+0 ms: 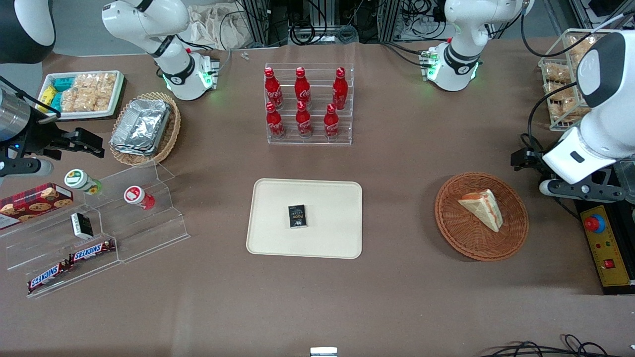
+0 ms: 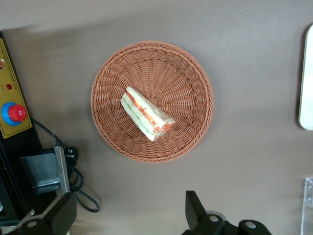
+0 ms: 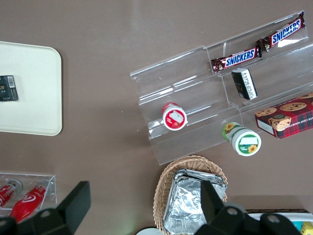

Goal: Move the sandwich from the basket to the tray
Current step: 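Move the left gripper down over the sandwich in the wicker basket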

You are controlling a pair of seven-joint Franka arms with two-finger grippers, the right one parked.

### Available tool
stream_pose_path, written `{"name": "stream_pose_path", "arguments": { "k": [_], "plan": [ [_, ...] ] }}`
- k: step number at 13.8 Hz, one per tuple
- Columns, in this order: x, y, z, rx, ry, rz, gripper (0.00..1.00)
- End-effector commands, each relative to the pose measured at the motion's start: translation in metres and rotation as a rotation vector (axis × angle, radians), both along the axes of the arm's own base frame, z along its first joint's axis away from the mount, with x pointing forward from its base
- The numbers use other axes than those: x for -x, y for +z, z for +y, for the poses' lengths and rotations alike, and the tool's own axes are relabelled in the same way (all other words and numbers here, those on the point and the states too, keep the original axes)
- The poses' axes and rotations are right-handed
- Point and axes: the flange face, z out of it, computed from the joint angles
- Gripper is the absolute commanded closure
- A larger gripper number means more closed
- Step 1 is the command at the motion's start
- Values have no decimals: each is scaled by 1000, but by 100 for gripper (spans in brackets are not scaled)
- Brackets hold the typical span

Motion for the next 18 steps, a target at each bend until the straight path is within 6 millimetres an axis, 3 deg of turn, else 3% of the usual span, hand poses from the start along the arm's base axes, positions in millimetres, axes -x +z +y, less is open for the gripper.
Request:
{"name": "stream_pose_path", "arguments": {
  "k": [1, 4, 6, 10, 13, 15, 18],
  "plan": [
    [-11, -9, 1, 5, 67, 25, 0],
    [-15, -20, 1, -9, 85, 43, 0],
    [-15, -43, 7, -35, 273, 72, 0],
    [-15, -119, 5, -41, 608, -14, 0],
    [-10, -174, 7, -20, 669, -70, 0],
    [-9, -205, 17, -41, 696, -53, 0],
    [-4, -229, 21, -78, 690, -26, 0]
  ]
}}
